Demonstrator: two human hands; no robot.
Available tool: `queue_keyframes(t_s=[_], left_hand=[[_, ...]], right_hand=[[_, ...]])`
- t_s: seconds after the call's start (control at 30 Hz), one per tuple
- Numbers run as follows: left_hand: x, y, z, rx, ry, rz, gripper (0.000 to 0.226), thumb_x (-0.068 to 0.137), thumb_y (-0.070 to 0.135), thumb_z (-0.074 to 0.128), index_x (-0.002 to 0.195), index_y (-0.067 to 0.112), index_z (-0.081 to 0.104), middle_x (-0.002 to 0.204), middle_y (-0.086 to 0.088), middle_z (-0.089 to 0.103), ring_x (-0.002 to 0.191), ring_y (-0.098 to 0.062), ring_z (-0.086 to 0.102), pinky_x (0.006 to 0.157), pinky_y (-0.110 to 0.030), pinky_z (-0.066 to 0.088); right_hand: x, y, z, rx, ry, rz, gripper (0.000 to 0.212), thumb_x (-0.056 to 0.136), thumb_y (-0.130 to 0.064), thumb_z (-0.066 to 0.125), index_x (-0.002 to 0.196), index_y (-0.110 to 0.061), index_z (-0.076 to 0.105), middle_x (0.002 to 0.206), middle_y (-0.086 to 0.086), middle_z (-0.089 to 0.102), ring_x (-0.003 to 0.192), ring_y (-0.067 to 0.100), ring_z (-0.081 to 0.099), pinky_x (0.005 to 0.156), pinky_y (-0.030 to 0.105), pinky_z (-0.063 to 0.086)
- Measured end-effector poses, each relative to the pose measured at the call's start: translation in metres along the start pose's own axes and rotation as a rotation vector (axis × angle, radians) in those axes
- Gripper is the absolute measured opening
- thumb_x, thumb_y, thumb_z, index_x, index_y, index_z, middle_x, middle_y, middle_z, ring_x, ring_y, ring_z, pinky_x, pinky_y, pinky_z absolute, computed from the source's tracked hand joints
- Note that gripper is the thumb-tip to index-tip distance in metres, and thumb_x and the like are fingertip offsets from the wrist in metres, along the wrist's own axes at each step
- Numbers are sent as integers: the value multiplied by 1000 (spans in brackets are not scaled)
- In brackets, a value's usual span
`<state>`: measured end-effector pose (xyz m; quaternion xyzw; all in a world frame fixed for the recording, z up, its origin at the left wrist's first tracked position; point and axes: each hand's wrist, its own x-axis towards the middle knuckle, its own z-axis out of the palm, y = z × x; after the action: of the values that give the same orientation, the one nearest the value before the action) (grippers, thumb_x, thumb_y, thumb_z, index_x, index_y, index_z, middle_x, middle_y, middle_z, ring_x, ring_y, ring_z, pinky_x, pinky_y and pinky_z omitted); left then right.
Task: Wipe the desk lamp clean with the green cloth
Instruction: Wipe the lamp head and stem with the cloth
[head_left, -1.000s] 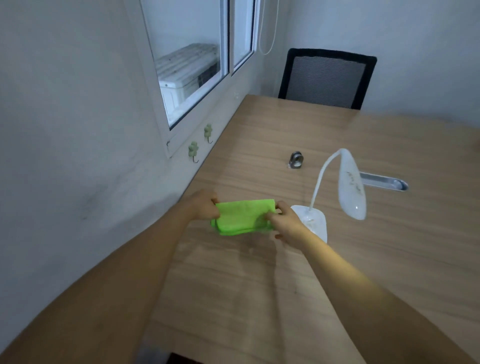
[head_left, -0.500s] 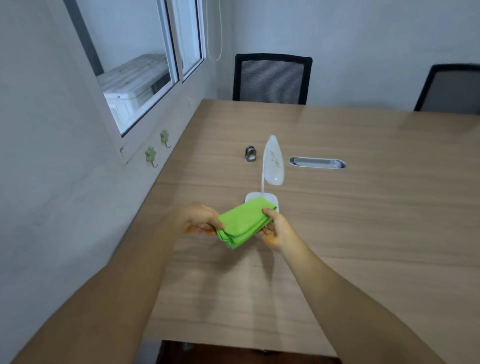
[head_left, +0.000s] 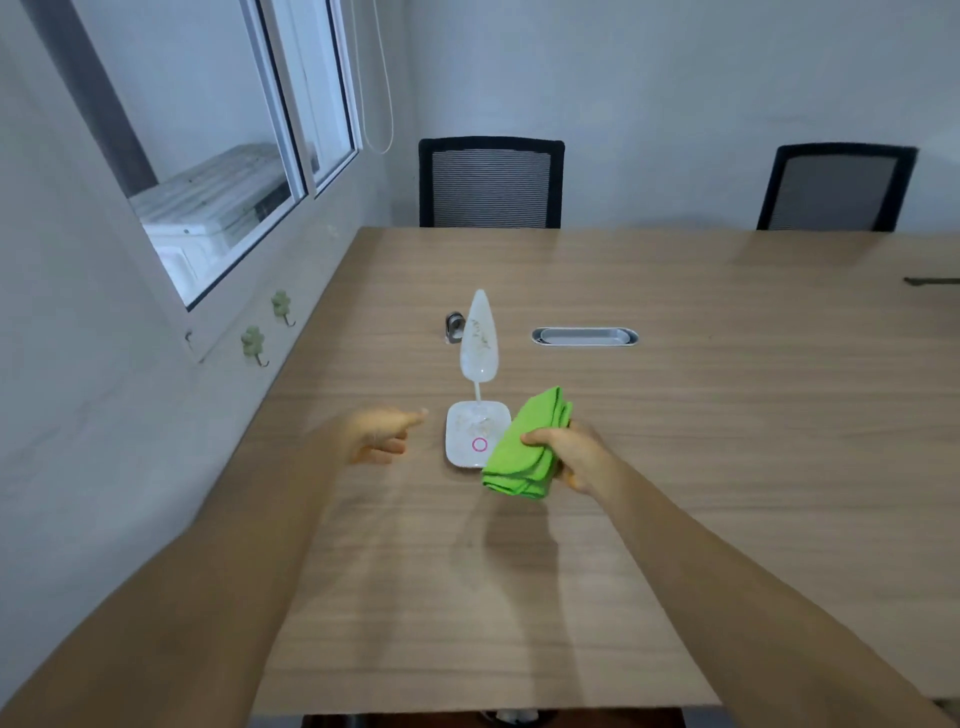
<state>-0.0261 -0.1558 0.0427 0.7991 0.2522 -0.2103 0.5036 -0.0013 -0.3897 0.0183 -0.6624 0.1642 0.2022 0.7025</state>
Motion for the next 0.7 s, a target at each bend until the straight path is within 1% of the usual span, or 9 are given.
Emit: queue_keyframes(t_s=[0.1, 0.23, 0.3, 0.37, 0.4, 0.5, 0.57, 0.63, 0.7], left_hand=[[-10, 34, -18, -162, 58, 104, 67, 86, 57, 48, 140, 18, 41, 148, -2, 40, 128, -22, 48, 94, -34, 43], [-18, 80, -27, -409, 2, 245, 72, 83, 50, 58, 145, 23, 34, 154, 3, 32, 135, -23, 41, 98, -37, 41], [-22, 98, -22, -466, -39, 310, 63, 85, 42, 61, 142, 23, 38, 151, 6, 37, 130, -20, 46, 96, -34, 46], [-24, 111, -16, -496, -77, 354, 53, 88, 35, 60, 137, 23, 44, 135, 8, 49, 108, -12, 56, 78, -26, 54], [-25, 115, -13, -496, -103, 364, 50, 88, 34, 59, 135, 23, 47, 129, 8, 52, 101, -9, 57, 71, -24, 54], [-24, 120, -10, -381, -147, 379, 52, 83, 41, 63, 131, 21, 54, 138, 4, 52, 121, -15, 54, 81, -25, 49], [-24, 122, -10, -312, -161, 394, 45, 79, 40, 66, 118, 19, 62, 129, 3, 59, 116, -13, 57, 79, -22, 49], [-26, 123, -9, -305, -160, 396, 20, 83, 31, 64, 100, 20, 64, 109, 4, 64, 95, -8, 60, 63, -16, 52], [-25, 122, -12, -309, -155, 409, 16, 86, 25, 61, 100, 20, 65, 110, 1, 66, 98, -9, 61, 65, -18, 51]], right_hand=[[-13, -36, -19, -162, 19, -176, 27, 80, 11, 61, 107, 6, 63, 82, 13, 63, 82, 26, 61, 70, 33, 53], [-29, -89, -20, -394, 111, -484, 31, 73, -4, 50, 98, -8, 68, 99, 18, 73, 94, 32, 67, 83, 39, 54], [-41, -109, -18, -503, 101, -600, 41, 73, -4, 41, 102, -17, 67, 100, 20, 74, 89, 36, 70, 67, 33, 61], [-56, -122, -16, -647, 112, -703, 54, 79, 4, 37, 116, -25, 64, 90, 7, 70, 66, 22, 67, 38, 7, 43], [-63, -126, -13, -703, 124, -776, 57, 81, 7, 36, 122, -23, 61, 91, 3, 66, 68, 17, 66, 37, 0, 36], [-81, -127, -3, -785, 153, -996, 57, 80, 15, 38, 126, -12, 59, 120, 9, 67, 108, 27, 63, 72, 6, 42], [-85, -124, 3, -819, 157, -1098, 56, 79, 17, 40, 125, -8, 59, 127, 11, 63, 112, 27, 62, 90, 15, 39], [-89, -121, 10, -859, 123, -1182, 56, 76, 19, 41, 123, -4, 60, 126, 14, 64, 110, 29, 63, 99, 23, 42], [-86, -119, 15, -935, 93, -1245, 56, 72, 19, 42, 120, -1, 63, 123, 16, 66, 115, 30, 61, 105, 35, 45]])
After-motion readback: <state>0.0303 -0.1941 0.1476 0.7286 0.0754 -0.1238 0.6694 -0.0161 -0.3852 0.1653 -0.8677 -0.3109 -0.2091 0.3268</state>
